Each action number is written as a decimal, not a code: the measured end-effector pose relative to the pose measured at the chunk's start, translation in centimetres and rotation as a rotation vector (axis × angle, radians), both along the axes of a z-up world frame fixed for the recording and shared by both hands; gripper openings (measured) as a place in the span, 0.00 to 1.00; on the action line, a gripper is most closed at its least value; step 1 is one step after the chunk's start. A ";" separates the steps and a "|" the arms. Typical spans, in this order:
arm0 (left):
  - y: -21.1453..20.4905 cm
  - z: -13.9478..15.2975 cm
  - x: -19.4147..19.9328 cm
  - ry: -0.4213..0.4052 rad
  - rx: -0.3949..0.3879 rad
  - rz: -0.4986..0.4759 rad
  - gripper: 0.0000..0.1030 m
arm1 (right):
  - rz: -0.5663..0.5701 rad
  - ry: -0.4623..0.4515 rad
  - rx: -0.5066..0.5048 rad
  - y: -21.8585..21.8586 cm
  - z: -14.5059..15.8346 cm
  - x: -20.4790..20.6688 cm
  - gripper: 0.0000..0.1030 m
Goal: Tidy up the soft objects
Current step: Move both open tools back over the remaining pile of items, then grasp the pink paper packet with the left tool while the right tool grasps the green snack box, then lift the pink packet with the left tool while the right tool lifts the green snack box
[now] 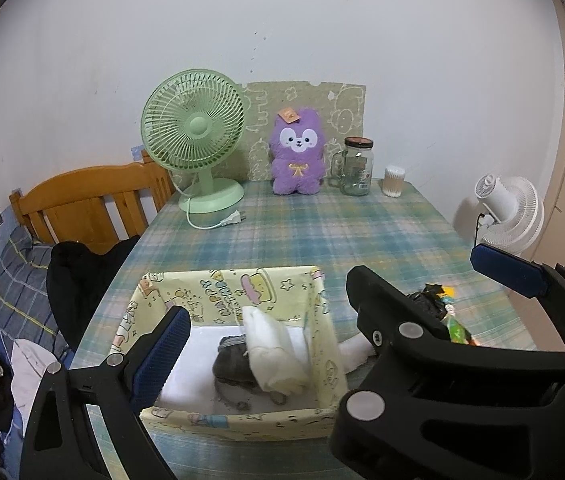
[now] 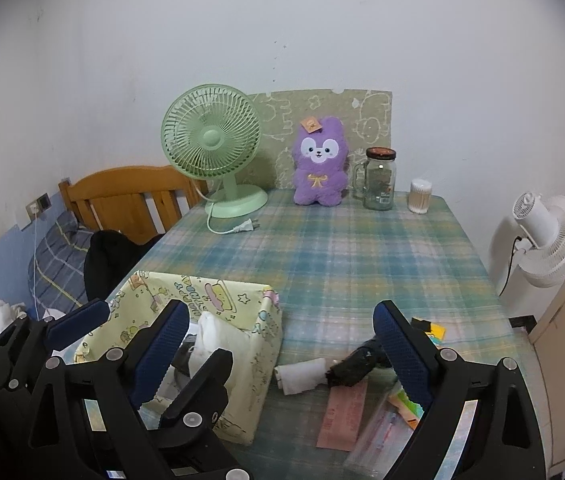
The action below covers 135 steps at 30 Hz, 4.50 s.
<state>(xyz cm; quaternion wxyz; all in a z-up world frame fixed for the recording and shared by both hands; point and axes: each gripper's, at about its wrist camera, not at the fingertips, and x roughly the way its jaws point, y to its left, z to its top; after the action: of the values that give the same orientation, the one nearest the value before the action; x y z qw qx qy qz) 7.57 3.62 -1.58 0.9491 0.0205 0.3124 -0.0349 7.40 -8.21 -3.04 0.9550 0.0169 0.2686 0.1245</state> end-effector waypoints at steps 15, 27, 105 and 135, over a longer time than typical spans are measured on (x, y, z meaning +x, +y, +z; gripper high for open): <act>-4.6 -0.2 -0.7 -0.035 -0.021 -0.039 0.95 | -0.068 -0.033 -0.015 -4.8 -0.2 -1.0 0.93; -8.4 -2.1 -1.1 -0.010 -0.042 -0.087 0.95 | -0.114 -0.035 -0.029 -8.3 -2.0 -1.8 0.93; -11.7 -13.8 4.1 0.254 -0.006 0.016 0.38 | -0.110 0.248 -0.001 -11.5 -14.5 5.1 0.62; -12.3 -7.6 1.2 0.123 -0.005 -0.059 0.38 | -0.143 0.126 0.035 -12.2 -8.2 1.2 0.52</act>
<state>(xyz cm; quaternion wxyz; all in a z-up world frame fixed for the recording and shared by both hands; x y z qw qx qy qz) 8.77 -8.67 -9.17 0.9268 0.0250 0.3692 -0.0648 8.59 -20.39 -11.24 0.9423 0.0602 0.3239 0.0595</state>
